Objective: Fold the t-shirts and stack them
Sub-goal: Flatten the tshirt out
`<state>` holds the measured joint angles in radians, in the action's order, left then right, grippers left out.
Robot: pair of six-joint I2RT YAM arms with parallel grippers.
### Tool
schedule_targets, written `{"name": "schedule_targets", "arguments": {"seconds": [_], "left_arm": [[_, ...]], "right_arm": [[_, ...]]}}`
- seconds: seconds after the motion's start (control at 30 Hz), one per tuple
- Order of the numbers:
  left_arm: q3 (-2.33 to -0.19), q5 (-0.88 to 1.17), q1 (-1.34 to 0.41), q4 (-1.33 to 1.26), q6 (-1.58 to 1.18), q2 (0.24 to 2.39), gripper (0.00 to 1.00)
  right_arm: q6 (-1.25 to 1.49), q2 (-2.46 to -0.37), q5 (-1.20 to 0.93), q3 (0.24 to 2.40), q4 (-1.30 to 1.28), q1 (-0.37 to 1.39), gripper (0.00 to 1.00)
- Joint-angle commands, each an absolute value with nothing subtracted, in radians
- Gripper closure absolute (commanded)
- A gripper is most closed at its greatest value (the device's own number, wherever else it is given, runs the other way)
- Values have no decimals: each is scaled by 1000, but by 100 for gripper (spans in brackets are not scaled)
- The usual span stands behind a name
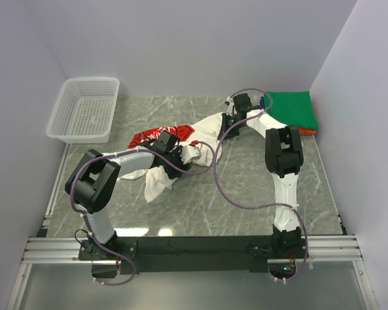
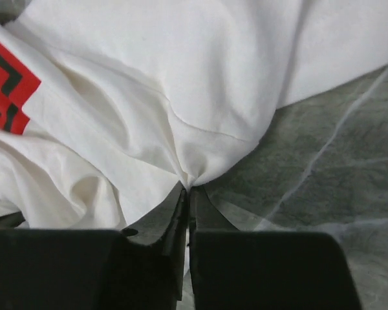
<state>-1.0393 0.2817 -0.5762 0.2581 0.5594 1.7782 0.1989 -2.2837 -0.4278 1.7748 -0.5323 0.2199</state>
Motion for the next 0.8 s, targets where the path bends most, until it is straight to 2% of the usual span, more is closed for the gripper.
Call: {"name": "schedule_targets", "arguments": {"seconds": [0.0,0.03,0.13,0.23,0.5,0.77], "left_arm": [[-1068,307,-581,290,526,1804,44],[-1071,310,-581,304,517,1804,56],[-1060,330,-568,350,489,1764,85],[-1046,348,-540,399,477,1657,99],[-1167,417,-347,495,396,1427,99],[-1342,488,-161,482,292,1374,99]], "right_arm": [[198,-2264,-488,1778,-567,222,100],[195,-2252,-497,1766,-565,219,100],[195,-2162,-532,1683,-526,192,100],[199,-2042,-575,1594,-489,154,100],[261,-1770,-687,1493,-426,35,100],[268,-1643,-707,1594,-463,-43,100]]}}
